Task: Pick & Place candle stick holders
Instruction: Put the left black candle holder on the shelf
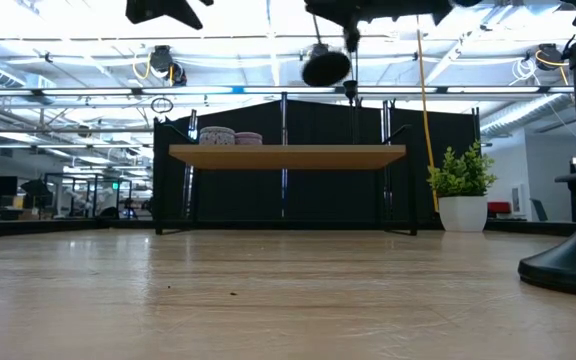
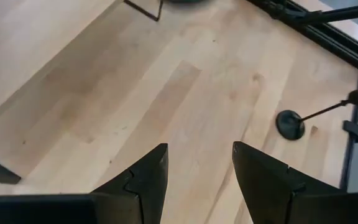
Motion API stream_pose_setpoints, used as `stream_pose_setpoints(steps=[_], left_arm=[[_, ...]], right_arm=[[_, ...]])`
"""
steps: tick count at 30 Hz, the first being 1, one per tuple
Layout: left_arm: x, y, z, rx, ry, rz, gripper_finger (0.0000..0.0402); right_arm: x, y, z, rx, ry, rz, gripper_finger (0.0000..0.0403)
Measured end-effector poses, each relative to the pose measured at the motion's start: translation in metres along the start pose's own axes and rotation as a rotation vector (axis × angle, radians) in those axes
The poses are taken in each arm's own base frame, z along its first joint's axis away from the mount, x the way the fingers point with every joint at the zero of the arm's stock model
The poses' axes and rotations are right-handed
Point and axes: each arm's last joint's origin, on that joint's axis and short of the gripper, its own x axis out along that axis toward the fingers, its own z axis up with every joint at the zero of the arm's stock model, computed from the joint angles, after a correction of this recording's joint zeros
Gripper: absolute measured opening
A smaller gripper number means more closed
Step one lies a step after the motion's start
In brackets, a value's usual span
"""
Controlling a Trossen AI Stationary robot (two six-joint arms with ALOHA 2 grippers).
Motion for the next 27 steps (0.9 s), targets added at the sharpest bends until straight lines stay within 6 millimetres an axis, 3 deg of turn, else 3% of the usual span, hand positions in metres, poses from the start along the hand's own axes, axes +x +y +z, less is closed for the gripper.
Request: stream_pose_setpoints(steps=[7, 12, 20, 27], left_arm=[[0.015, 0.006, -0.012, -0.035, 0.024, 0.051, 0.0184], [0.021, 0.008, -0.018, -0.067, 0.042, 0.068, 0.0184], [0.024, 0.01, -0.021, -0.089, 0.052, 0.077, 0.0184], [0.024, 0.011, -0.021, -0.097, 0.05, 0.08, 0.0184]], right_arm=[[-0.037, -0.004, 0.01, -0.114, 0.052, -0.29, 0.0028], [-0.047, -0.012, 0.011, -0.163, 0.079, -0.448, 0.0028], [-0.055, -0.036, -0.016, -0.151, 0.128, -0.622, 0.0028], [-0.059, -0.05, -0.033, -0.14, -0.005, -0.652, 0.0034]])
